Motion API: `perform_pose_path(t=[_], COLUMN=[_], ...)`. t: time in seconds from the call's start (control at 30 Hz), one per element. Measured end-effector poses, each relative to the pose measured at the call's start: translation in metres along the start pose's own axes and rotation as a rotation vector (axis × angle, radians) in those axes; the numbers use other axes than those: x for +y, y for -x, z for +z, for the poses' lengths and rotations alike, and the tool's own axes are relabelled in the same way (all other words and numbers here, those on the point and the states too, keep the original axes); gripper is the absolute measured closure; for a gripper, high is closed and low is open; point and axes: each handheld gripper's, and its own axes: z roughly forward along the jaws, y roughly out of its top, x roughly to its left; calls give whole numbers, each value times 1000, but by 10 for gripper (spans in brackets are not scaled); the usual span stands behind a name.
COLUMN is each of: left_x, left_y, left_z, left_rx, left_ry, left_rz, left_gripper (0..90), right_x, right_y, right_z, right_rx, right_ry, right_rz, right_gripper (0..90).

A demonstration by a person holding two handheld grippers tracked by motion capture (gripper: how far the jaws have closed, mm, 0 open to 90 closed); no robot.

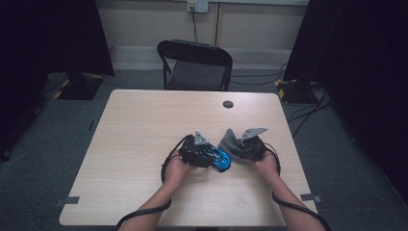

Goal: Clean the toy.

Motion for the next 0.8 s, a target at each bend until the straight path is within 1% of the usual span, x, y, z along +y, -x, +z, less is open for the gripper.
perform_pose_path(t=[0.13,0.43,0.67,0.8], left_x=[-1,0,0,1], left_y=[0,0,1,1], left_z=[-1,-1,-1,-1], left_rx=[-1,-4,-7,-6], left_ry=[0,-6,-7,-8], left_rz=[-3,0,0,1], left_gripper=[228,241,243,244], right_x=[-6,-16,-24,-28], right_y=[0,-2,-5,-6], right_z=[-6,-17,-26,-31], right_rx=[3,4,5,4], right_ry=[2,0,4,1], right_rz=[-4,19,25,21], right_gripper=[763,760,759,758])
